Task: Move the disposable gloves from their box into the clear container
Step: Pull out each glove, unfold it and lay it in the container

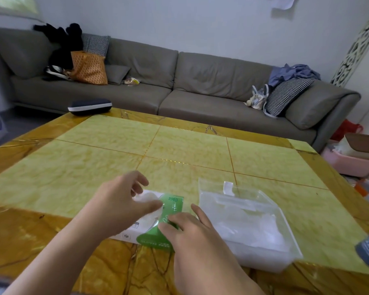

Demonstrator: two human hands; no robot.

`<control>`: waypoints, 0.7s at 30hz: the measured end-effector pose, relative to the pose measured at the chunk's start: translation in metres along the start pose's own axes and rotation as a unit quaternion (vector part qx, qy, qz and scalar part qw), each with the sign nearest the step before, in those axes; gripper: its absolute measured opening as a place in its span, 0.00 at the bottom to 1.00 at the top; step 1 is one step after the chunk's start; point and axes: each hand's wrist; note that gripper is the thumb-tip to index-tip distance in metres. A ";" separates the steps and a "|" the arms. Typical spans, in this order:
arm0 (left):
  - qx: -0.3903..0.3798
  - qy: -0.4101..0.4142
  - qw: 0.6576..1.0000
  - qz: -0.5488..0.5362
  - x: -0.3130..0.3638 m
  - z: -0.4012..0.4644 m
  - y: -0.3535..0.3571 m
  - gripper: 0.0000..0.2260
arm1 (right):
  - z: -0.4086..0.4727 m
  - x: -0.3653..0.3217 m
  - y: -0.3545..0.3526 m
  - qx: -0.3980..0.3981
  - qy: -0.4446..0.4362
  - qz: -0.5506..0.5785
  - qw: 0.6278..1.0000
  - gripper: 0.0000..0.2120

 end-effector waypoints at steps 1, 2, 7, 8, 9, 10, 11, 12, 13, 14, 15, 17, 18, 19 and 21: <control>-0.018 0.000 0.999 0.052 -0.002 0.000 0.004 0.09 | -0.001 -0.001 -0.002 0.002 0.001 0.000 1.000 0.35; -0.014 -0.005 0.997 0.070 -0.002 0.002 0.006 0.06 | -0.002 -0.003 -0.003 0.003 0.002 0.000 1.000 0.35; 0.125 -0.061 0.990 -0.010 0.000 0.006 -0.007 0.09 | -0.002 -0.003 -0.005 0.000 0.008 0.013 1.000 0.34; 0.151 -0.065 0.985 -0.044 0.000 0.006 -0.012 0.10 | -0.003 -0.001 -0.004 -0.005 0.008 0.016 1.000 0.33; 0.162 -0.070 0.979 -0.097 0.001 0.005 -0.016 0.10 | -0.002 0.001 -0.003 -0.009 0.006 0.016 1.000 0.33; 0.159 -0.072 0.970 -0.167 0.002 0.003 -0.018 0.11 | -0.002 0.002 -0.002 -0.011 0.006 0.017 1.000 0.33; 0.142 -0.072 0.958 -0.239 0.005 0.003 -0.019 0.10 | -0.002 0.002 -0.003 -0.007 0.006 0.020 1.000 0.32; 0.117 -0.072 0.946 -0.295 0.008 0.002 -0.019 0.10 | -0.003 0.001 -0.003 0.002 0.005 0.027 1.000 0.31; 0.089 -0.073 0.935 -0.337 0.011 0.002 -0.017 0.10 | -0.005 0.001 -0.004 0.020 0.003 0.041 0.999 0.29; 0.064 -0.073 0.923 -0.372 0.014 0.001 -0.015 0.11 | -0.006 0.000 -0.005 0.051 0.006 0.063 0.997 0.27; 0.041 -0.068 0.910 -0.407 0.017 0.000 -0.012 0.12 | -0.008 0.000 -0.008 0.095 0.009 0.093 0.991 0.24; 0.002 -0.069 0.884 -0.462 0.024 -0.003 -0.009 0.16 | -0.008 0.000 -0.021 0.193 0.020 0.156 0.968 0.18; -0.015 -0.068 0.875 -0.479 0.028 -0.004 -0.008 0.17 | -0.009 0.003 -0.028 0.254 0.032 0.207 0.944 0.14; -0.030 -0.067 0.868 -0.491 0.032 -0.006 -0.006 0.17 | -0.009 0.008 -0.034 0.305 0.048 0.275 0.911 0.11; -0.074 -0.072 0.861 -0.498 0.041 -0.009 -0.001 0.14 | -0.013 0.019 -0.050 0.321 0.073 0.453 0.828 0.13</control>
Point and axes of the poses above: each hand's wrist, its own z-axis towards the middle knuckle, its own y-axis out of the palm, x = y × z, and after that the axes turned 15 degrees about z, right-handed
